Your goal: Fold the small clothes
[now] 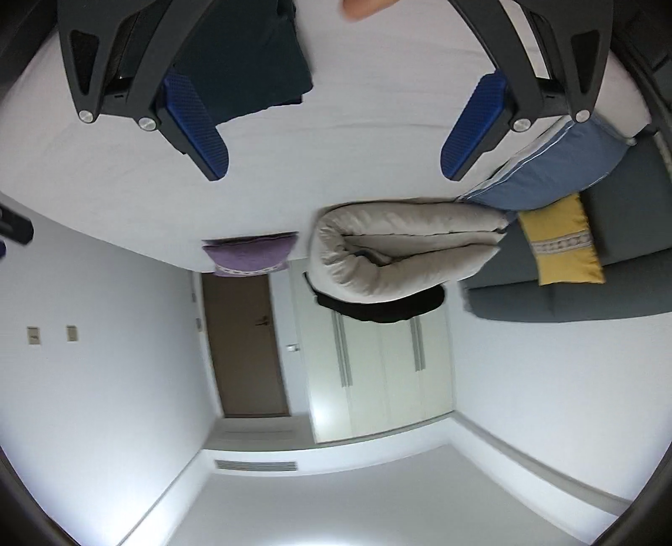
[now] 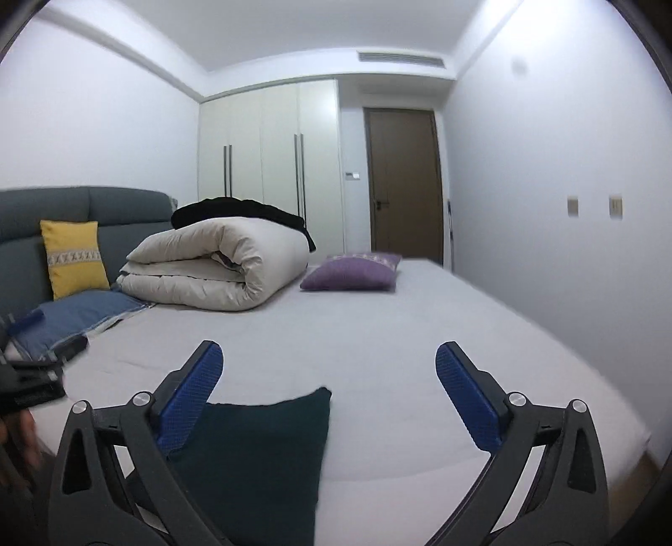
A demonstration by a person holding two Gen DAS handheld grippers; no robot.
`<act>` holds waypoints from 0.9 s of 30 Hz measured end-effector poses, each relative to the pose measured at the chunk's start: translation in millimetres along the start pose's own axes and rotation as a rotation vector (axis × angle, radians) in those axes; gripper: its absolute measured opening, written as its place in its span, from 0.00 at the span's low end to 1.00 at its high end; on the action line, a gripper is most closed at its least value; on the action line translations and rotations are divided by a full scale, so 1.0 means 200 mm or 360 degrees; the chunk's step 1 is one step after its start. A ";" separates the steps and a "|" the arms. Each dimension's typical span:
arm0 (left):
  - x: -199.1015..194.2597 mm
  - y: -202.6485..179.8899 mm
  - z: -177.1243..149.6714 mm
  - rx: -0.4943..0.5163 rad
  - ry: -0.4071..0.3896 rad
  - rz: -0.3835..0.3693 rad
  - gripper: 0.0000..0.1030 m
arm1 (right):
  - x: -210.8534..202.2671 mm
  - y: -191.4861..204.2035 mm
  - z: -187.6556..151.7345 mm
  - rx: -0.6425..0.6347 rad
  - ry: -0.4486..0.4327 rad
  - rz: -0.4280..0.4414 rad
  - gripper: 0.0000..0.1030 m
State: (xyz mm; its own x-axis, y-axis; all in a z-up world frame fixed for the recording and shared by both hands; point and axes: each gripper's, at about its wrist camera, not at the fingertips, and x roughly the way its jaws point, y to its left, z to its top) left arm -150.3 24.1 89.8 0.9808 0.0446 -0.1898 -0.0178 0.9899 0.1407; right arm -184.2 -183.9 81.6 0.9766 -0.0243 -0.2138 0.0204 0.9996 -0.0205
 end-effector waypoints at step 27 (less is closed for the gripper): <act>0.46 -0.06 -0.54 -0.0154 0.1097 -0.0120 1.00 | 0.53 0.14 -0.45 0.0177 0.1047 -0.0175 1.00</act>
State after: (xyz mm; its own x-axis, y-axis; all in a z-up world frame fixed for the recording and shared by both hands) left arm -80.4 31.2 -33.7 0.6340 0.0190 -0.7731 -0.0031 0.9998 0.0220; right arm -98.3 -160.5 -29.2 0.6344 -0.0954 -0.7671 0.1687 0.9855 0.0170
